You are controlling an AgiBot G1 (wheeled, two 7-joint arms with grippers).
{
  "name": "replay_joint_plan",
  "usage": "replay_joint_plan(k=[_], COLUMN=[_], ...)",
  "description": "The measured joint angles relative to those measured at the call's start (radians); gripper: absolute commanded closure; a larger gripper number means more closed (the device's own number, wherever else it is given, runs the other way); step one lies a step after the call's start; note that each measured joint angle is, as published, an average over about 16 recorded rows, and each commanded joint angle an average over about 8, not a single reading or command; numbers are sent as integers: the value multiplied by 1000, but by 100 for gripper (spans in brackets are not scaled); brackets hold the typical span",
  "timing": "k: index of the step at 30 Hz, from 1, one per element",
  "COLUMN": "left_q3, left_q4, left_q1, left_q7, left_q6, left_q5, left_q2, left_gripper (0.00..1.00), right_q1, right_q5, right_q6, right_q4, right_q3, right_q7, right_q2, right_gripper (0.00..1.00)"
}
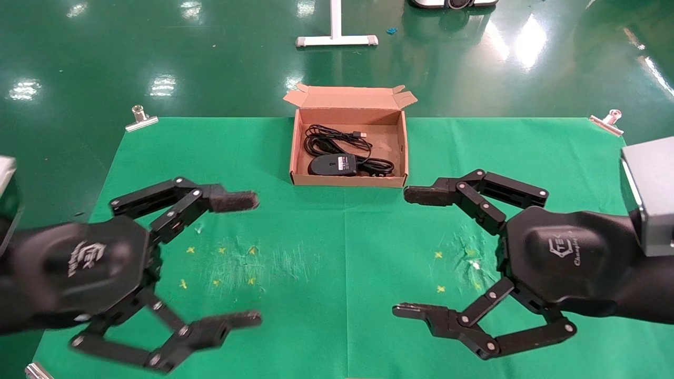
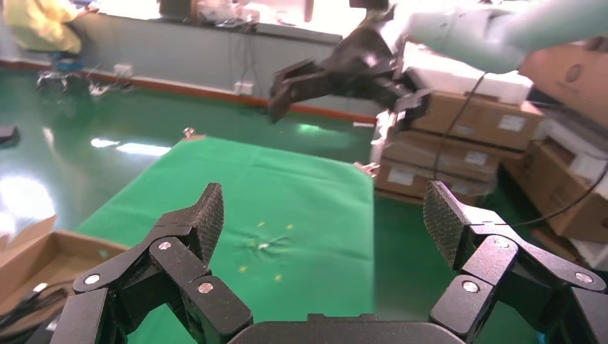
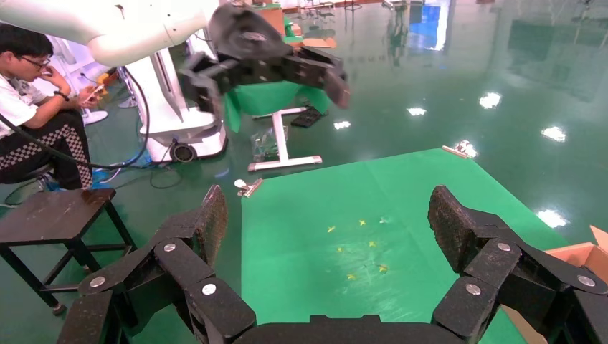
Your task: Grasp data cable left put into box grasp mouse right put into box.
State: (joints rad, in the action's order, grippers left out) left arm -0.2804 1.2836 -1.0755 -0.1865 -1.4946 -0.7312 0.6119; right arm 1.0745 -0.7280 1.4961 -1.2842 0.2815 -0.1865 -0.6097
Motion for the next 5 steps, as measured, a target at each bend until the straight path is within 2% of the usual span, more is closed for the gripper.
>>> replay_joint_plan(k=[5], left_q3=[25], left_q4=[11], left_q1=[19], left_q7=[-4], left_q6=[-22], left_q5=[17], left_q2=[-8], left_gripper=[0], right_q1=[-1], right_q5=[1], right_q6=[0], right_q4=[-1], right_q3=[0], right_q7=[0], right_q2=[1], right_gripper=[0])
